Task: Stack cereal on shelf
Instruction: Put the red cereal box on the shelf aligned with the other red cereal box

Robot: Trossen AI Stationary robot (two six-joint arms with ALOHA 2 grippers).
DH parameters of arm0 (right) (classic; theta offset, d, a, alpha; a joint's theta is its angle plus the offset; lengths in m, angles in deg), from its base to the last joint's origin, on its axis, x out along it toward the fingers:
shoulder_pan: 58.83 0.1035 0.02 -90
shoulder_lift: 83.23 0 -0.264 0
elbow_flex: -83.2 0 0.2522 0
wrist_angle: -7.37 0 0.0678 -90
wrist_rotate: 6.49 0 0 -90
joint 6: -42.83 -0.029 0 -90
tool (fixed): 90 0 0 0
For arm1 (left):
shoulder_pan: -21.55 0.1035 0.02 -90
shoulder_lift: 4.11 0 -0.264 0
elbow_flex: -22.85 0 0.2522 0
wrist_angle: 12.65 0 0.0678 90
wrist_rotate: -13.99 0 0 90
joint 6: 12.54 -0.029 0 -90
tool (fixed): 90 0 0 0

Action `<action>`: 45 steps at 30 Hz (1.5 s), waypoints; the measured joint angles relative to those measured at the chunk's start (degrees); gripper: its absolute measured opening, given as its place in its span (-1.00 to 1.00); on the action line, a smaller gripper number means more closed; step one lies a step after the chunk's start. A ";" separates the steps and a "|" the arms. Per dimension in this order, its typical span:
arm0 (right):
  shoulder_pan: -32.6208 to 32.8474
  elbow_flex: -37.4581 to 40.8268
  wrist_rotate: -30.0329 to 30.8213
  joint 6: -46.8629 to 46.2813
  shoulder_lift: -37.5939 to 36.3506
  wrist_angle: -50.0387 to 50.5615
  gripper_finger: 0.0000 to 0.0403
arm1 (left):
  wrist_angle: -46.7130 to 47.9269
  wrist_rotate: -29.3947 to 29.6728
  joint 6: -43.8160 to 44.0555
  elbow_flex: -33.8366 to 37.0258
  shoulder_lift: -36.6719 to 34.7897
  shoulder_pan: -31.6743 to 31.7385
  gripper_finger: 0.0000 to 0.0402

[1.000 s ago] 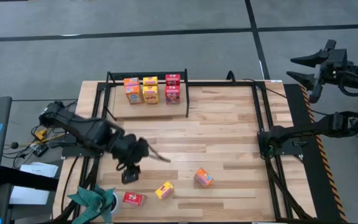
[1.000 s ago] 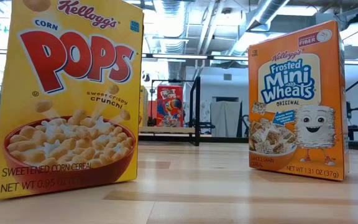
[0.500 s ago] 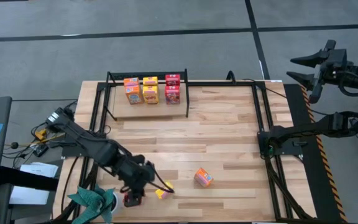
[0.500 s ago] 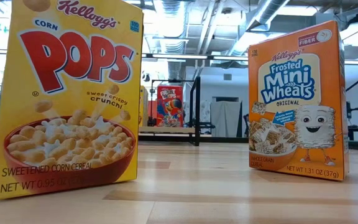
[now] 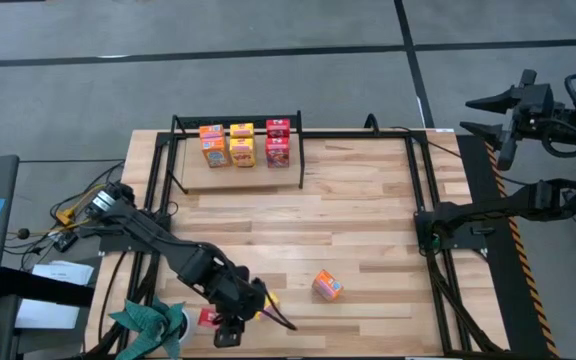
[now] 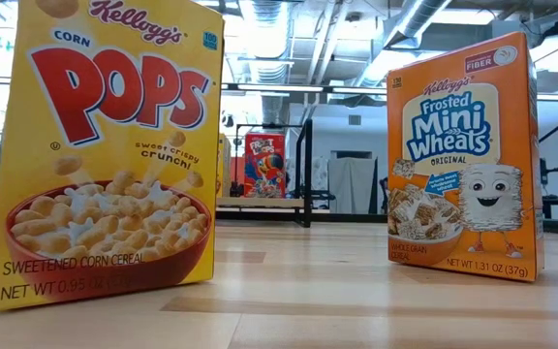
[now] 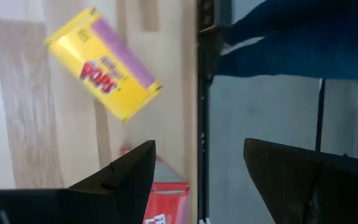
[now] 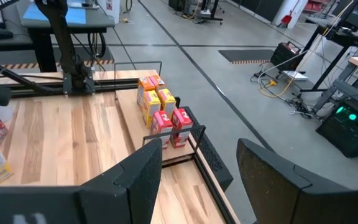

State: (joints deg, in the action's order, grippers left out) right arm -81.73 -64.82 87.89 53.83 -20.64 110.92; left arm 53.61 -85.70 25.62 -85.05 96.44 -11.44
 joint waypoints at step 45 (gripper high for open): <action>0.00 0.00 -0.02 0.01 0.00 0.20 0.15 | 19.03 7.97 9.52 -10.14 5.51 -6.87 0.74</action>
State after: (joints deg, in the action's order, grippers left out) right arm -81.73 -64.82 87.87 53.84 -20.64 111.12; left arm 72.63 -77.73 35.14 -95.19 101.95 -18.31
